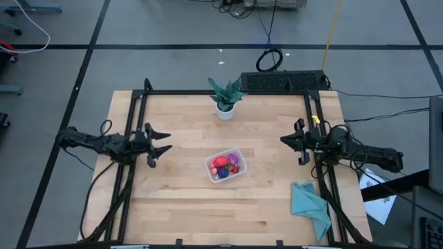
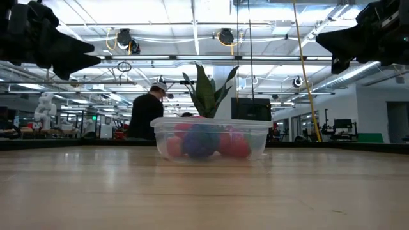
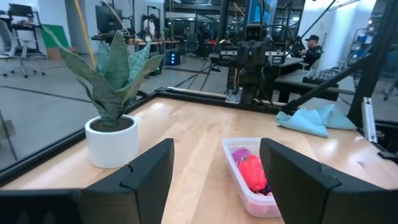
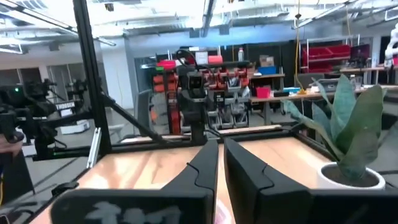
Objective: Pick and placing Produce into tupperware
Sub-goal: Return to Home Position
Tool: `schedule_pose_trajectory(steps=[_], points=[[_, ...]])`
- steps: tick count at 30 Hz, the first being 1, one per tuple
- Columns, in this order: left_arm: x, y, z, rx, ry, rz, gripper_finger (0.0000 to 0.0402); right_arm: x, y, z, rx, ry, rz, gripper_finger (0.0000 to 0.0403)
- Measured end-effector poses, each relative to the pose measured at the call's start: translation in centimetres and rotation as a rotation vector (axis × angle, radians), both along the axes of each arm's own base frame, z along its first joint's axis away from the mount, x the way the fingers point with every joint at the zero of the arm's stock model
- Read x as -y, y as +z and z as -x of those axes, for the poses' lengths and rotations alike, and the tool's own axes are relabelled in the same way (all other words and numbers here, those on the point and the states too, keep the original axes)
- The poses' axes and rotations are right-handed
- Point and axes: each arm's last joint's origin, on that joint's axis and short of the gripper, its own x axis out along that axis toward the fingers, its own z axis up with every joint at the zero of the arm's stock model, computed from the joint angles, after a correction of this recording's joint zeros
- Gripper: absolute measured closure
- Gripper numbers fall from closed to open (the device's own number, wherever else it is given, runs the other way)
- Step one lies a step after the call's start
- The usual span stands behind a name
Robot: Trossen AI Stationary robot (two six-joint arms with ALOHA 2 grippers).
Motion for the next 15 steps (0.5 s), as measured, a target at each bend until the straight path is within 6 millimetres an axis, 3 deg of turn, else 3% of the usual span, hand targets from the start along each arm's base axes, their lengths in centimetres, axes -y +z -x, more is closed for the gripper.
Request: schedule_pose_trajectory(steps=[15], points=[[-0.03,0.03,0.0,0.001,0.011,-0.01,0.016,0.02,0.18,0.04,0.018,-0.028,0.1,0.0385]])
